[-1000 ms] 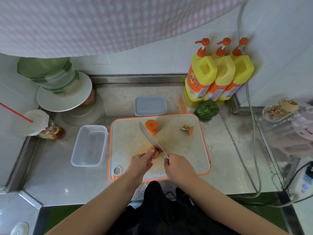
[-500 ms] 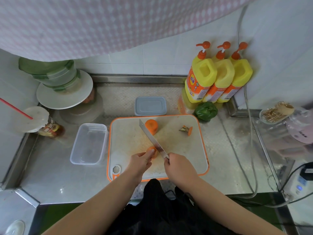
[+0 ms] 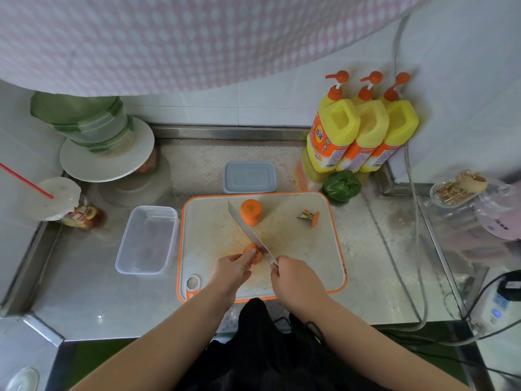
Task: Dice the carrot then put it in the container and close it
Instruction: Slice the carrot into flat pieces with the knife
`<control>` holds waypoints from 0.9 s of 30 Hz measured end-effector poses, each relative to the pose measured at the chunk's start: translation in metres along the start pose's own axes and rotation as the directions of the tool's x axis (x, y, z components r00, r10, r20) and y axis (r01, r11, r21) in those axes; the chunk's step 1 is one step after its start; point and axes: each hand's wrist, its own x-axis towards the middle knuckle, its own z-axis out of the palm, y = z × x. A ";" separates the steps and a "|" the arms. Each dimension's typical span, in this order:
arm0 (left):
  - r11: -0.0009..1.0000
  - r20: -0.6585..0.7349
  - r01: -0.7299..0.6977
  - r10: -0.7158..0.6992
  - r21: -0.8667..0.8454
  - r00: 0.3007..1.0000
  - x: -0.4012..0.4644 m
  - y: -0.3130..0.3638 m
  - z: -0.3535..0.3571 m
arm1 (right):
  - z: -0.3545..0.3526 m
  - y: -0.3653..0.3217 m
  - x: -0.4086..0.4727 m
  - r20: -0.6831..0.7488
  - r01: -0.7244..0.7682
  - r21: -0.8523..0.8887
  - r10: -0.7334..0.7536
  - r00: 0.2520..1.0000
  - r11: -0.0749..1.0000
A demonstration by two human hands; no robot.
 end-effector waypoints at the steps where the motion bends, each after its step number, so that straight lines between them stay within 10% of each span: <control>1: 1.000 -0.001 0.001 -0.001 0.000 1.000 0.001 0.000 0.000 | 0.000 0.000 0.000 0.001 -0.001 -0.003 0.001 1.000 1.000; 27: 0.998 -0.020 -0.018 0.020 0.067 1.000 0.006 -0.004 -0.002 | 0.003 -0.002 0.013 0.032 -0.039 -0.105 0.043 0.999 0.994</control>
